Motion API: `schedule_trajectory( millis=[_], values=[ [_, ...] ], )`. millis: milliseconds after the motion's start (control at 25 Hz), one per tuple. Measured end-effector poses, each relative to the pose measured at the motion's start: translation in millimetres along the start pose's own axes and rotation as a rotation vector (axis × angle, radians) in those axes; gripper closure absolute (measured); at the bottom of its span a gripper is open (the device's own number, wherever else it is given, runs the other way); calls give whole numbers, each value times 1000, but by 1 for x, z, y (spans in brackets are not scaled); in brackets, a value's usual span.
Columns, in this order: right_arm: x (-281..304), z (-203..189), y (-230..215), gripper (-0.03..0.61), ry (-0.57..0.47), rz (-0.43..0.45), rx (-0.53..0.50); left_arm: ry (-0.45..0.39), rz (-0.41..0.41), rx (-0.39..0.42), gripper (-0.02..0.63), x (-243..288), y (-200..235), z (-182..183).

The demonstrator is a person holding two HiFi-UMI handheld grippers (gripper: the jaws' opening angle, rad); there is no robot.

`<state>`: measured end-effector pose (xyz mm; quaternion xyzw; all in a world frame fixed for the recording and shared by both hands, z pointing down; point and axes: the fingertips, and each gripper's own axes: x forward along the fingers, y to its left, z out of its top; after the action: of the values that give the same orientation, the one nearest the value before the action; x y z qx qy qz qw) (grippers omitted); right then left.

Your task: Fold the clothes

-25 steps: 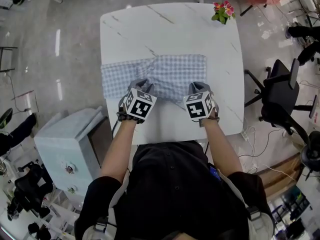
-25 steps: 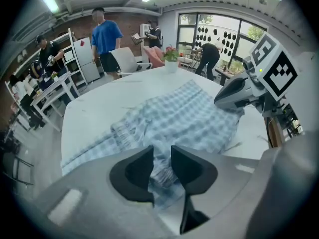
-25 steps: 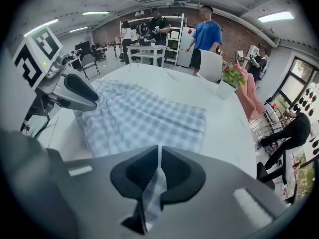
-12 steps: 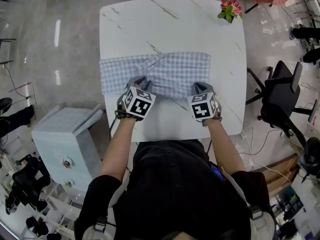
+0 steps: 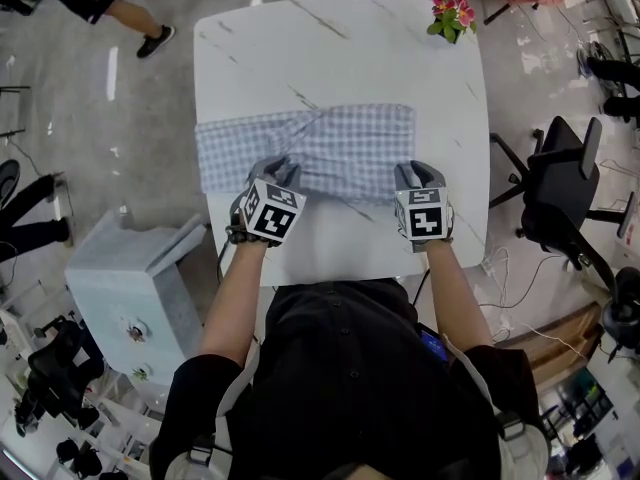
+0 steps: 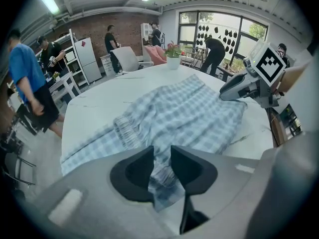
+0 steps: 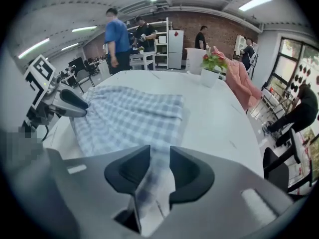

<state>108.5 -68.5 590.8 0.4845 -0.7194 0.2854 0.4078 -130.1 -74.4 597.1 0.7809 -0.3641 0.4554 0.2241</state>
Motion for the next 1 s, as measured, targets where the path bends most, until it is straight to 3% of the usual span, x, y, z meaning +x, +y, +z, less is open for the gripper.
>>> schedule_trajectory(
  millis=[80,120,400,600,840,1000],
  values=[
    [-1,-3,-6,410,-13,19,53,-10,0,3,497,-4,-1,1],
    [-1,-3,-8,349,-16,32,86,-11,0,6,497,-5,0,0],
    [2,-21,-10,339,13,155,422,-1,-16,-2,497,-3,-1,-6],
    [3,-19,-8,345,26,105,357,1,-24,-10,497,0,1,-6],
    [7,-21,-1,363,56,-19,260,-8,-23,-11,497,-1,-1,-8],
    [9,-19,11,480,69,-26,268,-10,-28,-5,497,0,-2,-8]
  ],
)
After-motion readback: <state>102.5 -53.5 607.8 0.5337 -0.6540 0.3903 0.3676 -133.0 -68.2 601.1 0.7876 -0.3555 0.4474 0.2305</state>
